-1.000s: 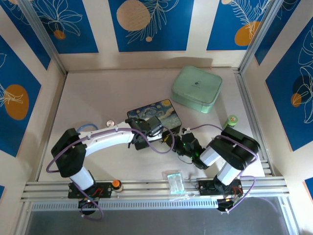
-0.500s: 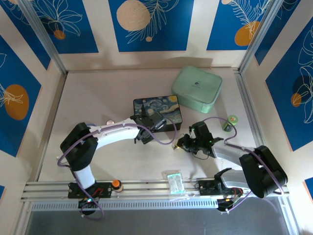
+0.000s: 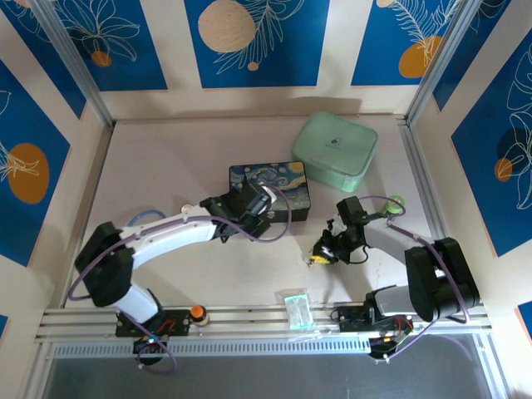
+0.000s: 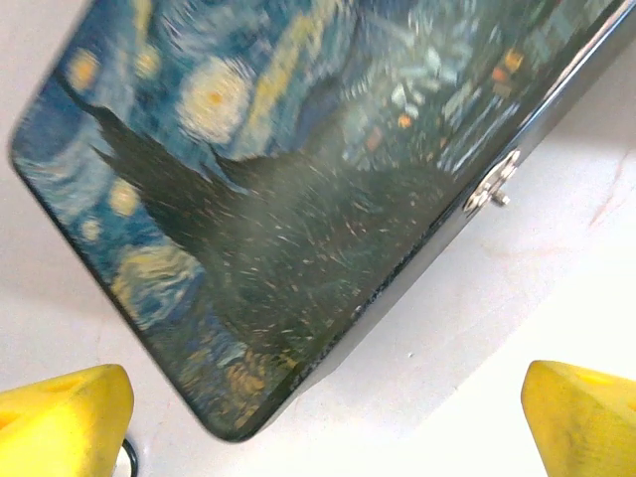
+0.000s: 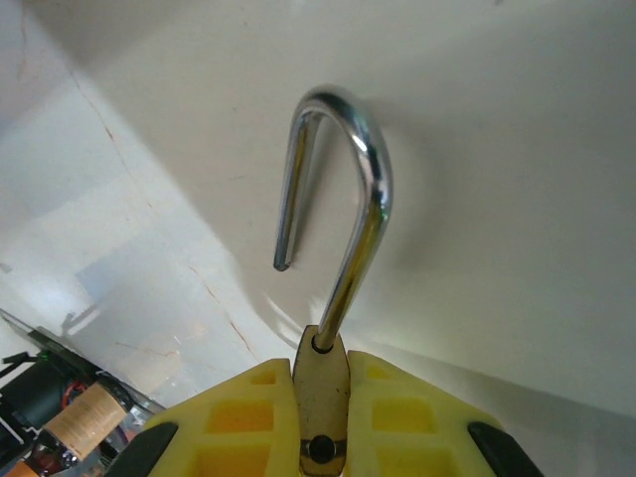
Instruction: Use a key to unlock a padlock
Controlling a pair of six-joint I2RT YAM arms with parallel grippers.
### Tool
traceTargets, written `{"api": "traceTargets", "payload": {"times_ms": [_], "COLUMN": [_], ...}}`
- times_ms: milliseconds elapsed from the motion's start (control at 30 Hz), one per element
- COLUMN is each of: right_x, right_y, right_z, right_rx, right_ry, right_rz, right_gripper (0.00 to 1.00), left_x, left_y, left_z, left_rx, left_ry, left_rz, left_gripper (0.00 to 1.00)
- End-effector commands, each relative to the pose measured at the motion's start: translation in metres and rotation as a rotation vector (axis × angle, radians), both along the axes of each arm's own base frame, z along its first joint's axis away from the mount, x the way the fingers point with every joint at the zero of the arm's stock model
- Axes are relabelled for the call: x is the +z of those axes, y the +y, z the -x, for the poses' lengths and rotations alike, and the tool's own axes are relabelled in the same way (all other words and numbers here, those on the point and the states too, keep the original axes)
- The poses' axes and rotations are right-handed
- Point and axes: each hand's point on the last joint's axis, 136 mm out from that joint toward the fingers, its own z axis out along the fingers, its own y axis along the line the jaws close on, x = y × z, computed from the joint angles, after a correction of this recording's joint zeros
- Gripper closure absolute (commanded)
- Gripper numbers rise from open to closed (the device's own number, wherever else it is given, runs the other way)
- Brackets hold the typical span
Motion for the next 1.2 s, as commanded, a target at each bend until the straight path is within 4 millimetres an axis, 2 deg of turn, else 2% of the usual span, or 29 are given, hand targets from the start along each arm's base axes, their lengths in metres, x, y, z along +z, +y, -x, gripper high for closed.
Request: {"api": "traceTargets", "payload": {"times_ms": [0,200,500,700,867,967,1167], "right_x": [0.008,0.004,-0.003,0.0,0.01,0.019,0.048], "right_y": [-0.015,-0.022,-0.035,-0.042,-0.043,-0.037,-0.038], "right_z": [0.007,0.0,-0.001,-0.005,-0.01,-0.016,-0.039], "right_rx": [0.025,0.039,0.043,0.048,0.08,0.091,0.081], "right_ry": [0.046,0.068,0.09,0.071,0.027,-0.017,-0.203], "right_rz": [0.108,0.185,0.287,0.366,0.457,0.453,0.518], "right_gripper": [0.88,0.82,0.79,0.73,0.54,0.46,0.32], "left_x": [0.017,0.029,0.025,0.024,0.024,0.028,0.029], "left_y": [0.0,0.012,0.029,0.039,0.053,0.064,0.096], "left_z": [0.005,0.013,0.02,0.02,0.017,0.014,0.003], "left_rx": [0.018,0.035,0.061,0.08,0.128,0.166,0.259], "left_ry": [-0.008,-0.023,-0.021,-0.04,-0.051,-0.074,-0.157], "left_rz": [0.13,0.217,0.284,0.288,0.347,0.398,0.442], "left_gripper": [0.0,0.01,0.0,0.0,0.01,0.0,0.01]}}
